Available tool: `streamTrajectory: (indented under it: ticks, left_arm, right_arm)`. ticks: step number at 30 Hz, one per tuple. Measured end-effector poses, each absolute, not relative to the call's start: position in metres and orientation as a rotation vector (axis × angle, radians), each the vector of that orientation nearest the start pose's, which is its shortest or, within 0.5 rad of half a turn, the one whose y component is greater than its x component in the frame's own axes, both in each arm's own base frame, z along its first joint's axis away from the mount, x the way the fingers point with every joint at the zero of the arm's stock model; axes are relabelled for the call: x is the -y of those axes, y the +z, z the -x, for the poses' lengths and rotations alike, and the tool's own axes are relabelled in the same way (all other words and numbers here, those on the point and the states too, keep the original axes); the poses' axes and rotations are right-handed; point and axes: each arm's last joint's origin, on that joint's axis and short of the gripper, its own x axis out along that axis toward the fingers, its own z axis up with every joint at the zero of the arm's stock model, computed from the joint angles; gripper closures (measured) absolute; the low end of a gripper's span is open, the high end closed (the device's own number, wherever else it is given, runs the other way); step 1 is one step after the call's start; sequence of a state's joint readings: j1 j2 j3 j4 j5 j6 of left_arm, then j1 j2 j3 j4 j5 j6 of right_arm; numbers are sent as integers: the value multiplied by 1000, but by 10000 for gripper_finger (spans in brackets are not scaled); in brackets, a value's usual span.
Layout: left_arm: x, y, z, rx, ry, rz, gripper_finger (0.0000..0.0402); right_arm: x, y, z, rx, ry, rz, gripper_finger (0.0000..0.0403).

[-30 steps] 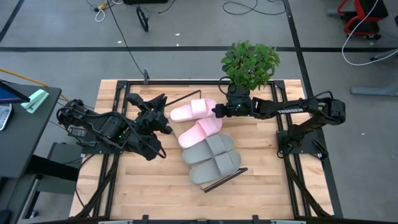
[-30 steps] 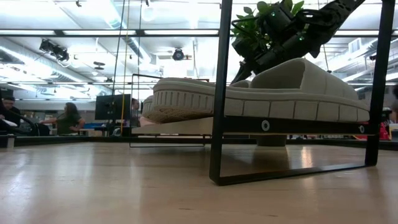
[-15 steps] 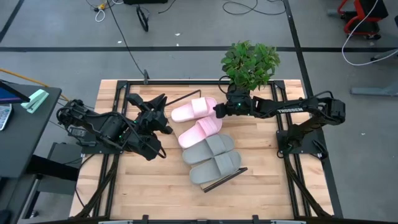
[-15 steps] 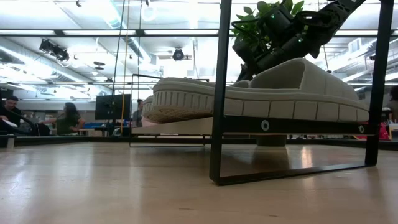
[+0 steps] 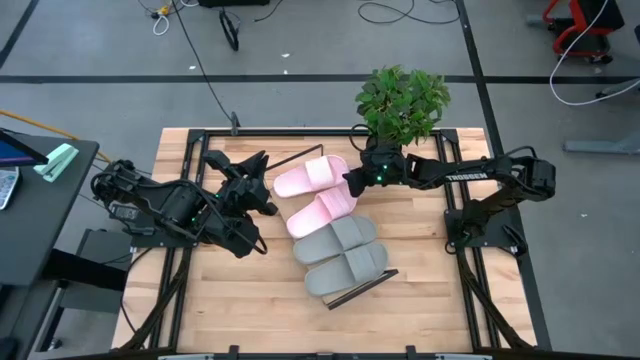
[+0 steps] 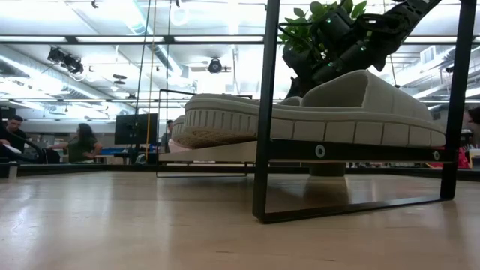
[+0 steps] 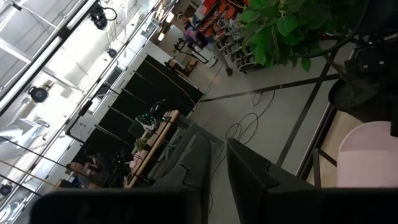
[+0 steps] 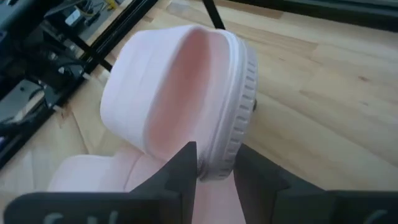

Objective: Pick and place slides into the shelf
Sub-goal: Put the pink slide on the shelf

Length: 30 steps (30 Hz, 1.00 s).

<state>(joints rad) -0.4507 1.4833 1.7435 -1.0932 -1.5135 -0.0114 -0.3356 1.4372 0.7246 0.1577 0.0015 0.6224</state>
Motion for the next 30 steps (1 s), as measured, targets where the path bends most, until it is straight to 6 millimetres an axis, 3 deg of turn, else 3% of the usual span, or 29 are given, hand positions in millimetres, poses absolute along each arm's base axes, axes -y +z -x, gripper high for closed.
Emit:
streamTrajectory:
  ticks: [8, 30]
  left_arm:
    - [89, 436, -251, -476, 1001, -712, 340]
    - [89, 436, -251, -475, 1001, -710, 344]
  right_arm:
    - [104, 199, -272, -434, -501, -660, 292]
    - [104, 194, -268, -509, -531, -630, 213]
